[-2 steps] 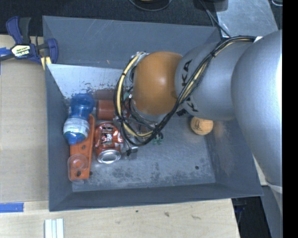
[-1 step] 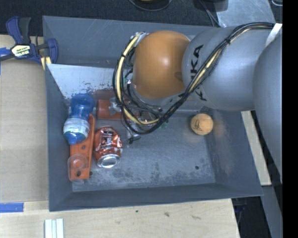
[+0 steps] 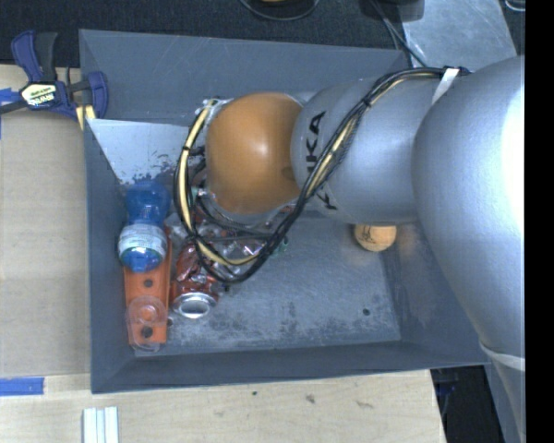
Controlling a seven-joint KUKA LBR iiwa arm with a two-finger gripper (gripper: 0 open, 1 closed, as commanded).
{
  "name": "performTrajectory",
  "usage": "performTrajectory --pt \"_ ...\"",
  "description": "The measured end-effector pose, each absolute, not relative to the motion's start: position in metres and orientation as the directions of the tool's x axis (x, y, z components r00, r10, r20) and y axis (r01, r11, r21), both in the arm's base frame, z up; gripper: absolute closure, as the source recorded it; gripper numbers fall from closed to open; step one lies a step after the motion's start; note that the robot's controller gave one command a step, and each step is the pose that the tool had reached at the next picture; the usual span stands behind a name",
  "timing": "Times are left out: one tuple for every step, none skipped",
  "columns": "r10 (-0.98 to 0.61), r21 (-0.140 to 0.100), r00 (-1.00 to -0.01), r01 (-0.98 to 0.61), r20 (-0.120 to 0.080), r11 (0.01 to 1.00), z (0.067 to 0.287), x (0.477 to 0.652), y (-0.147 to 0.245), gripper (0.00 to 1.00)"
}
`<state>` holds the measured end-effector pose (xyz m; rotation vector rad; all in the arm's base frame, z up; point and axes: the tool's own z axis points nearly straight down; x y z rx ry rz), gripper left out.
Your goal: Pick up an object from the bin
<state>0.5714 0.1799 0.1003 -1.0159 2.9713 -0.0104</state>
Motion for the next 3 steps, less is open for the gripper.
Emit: performTrajectory --pt "-0.769 -0.019 -0.64 -0.768 -0.011 0.64 0.072 0.577 0.169 0.0" --pt "-0.801 -0.011 -0.598 -0.801 0.01 0.598 0.07 0.567 0.18 1.0" --pt "-0.801 -0.011 -0.598 -0.801 0.01 0.598 0.07 0.567 0.18 1.0"
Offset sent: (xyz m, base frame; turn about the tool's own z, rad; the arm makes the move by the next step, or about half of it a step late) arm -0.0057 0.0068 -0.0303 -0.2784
